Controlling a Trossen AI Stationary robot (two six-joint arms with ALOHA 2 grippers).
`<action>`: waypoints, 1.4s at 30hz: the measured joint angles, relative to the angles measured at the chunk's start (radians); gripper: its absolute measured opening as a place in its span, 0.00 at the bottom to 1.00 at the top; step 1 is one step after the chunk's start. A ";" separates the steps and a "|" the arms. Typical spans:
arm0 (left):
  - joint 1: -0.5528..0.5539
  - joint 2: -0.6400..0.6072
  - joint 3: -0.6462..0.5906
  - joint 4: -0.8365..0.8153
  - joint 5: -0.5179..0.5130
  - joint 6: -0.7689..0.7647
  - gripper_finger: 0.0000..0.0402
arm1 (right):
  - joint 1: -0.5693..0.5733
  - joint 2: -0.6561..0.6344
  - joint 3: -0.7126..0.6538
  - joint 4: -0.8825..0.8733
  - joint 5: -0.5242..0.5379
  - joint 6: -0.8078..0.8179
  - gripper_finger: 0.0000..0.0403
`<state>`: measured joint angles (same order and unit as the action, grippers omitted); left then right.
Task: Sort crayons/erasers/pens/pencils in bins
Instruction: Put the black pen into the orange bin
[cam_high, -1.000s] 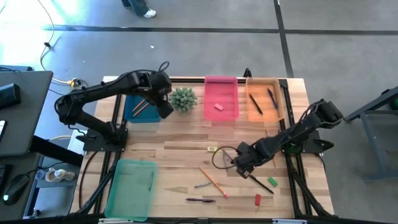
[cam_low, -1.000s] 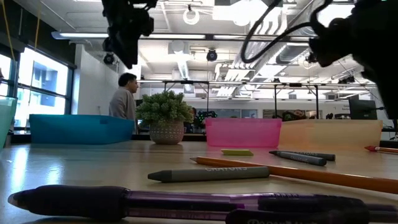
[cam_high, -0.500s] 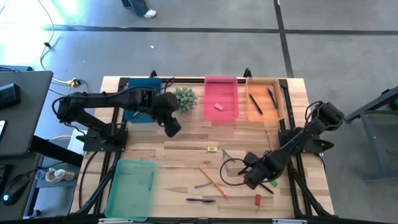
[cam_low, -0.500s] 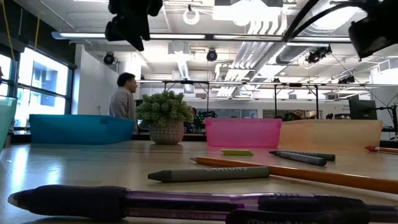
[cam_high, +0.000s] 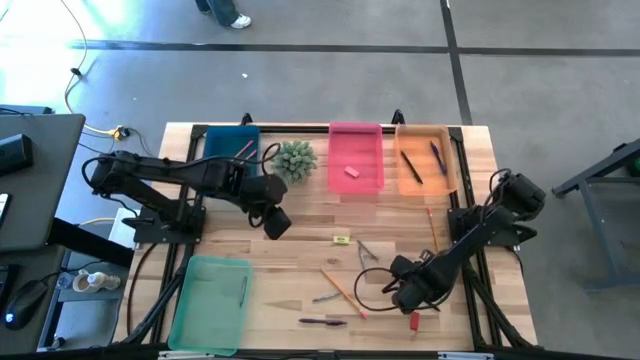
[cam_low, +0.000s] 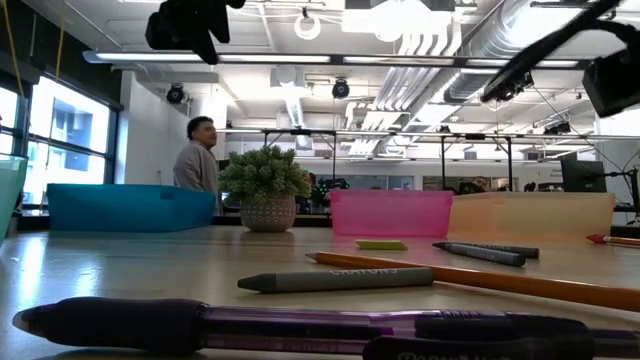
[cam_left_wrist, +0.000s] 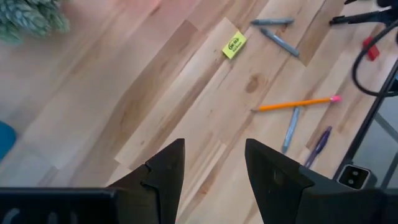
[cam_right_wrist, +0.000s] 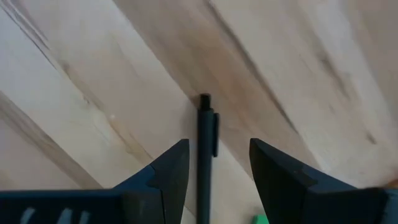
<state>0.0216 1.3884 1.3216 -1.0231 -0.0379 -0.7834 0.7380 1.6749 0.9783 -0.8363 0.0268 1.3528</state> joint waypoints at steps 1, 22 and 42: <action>-0.006 0.000 0.000 0.000 0.000 -0.003 0.39 | 0.000 0.008 0.000 0.007 -0.009 -0.006 0.40; -0.019 0.001 0.000 -0.001 -0.001 -0.025 0.39 | 0.001 0.101 0.003 0.077 -0.080 0.000 0.21; -0.117 0.001 0.000 -0.004 -0.005 -0.025 0.39 | 0.002 0.075 0.001 0.052 -0.065 -0.017 0.06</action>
<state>-0.0955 1.3891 1.3214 -1.0271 -0.0424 -0.8083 0.7399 1.7497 0.9788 -0.7841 -0.0383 1.3359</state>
